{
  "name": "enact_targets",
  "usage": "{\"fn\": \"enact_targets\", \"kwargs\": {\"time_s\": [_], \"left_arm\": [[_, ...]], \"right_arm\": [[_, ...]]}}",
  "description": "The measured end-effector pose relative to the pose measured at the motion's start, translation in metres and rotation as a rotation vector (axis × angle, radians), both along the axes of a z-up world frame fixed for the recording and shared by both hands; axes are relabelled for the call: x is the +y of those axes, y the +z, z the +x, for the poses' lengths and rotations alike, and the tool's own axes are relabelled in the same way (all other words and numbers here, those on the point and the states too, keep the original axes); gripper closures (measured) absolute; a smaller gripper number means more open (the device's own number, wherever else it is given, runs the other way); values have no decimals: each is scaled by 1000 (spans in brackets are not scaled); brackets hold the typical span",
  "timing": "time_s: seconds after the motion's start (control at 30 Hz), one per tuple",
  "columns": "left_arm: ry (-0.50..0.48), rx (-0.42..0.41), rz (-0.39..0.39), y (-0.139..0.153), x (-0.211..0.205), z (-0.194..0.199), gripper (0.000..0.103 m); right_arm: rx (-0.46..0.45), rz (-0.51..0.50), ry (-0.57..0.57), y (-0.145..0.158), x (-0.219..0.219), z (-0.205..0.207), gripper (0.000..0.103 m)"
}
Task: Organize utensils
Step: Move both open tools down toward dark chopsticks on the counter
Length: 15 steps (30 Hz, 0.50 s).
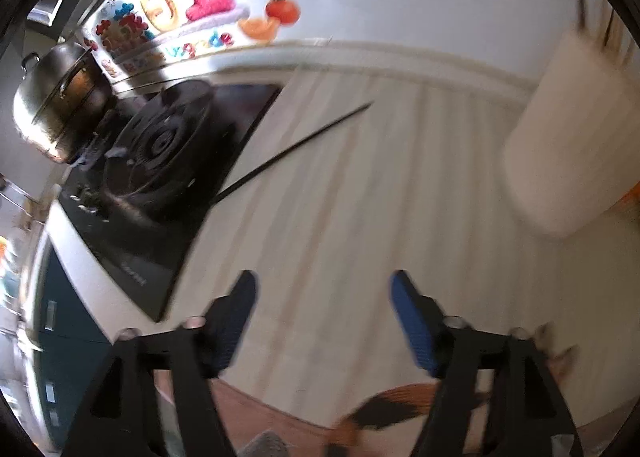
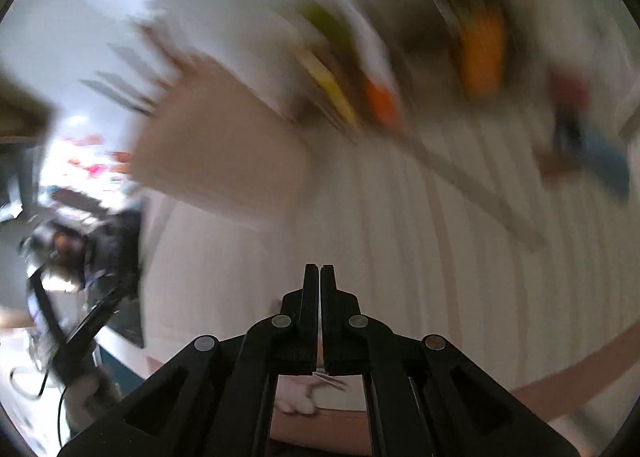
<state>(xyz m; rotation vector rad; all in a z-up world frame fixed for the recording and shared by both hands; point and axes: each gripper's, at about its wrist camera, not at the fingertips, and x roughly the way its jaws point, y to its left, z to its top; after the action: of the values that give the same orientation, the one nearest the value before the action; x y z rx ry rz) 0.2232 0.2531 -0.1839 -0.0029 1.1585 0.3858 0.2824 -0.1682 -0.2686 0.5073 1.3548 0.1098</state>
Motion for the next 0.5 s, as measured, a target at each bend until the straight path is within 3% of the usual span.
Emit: {"fn": "enact_targets", "kwargs": {"time_s": [0.07, 0.17, 0.3, 0.5], "left_arm": [[-13, 44, 45, -13, 9, 6, 29], [-71, 82, 115, -22, 26, 25, 29], [-195, 120, 208, -32, 50, 66, 29], [-379, 198, 247, -54, 85, 131, 29]], "right_arm": [[82, 7, -16, -44, 4, -3, 101], [130, -11, 5, -78, 25, -2, 97], [145, -52, -1, -93, 63, 9, 63], [139, -105, -54, -94, 113, 24, 60]]}}
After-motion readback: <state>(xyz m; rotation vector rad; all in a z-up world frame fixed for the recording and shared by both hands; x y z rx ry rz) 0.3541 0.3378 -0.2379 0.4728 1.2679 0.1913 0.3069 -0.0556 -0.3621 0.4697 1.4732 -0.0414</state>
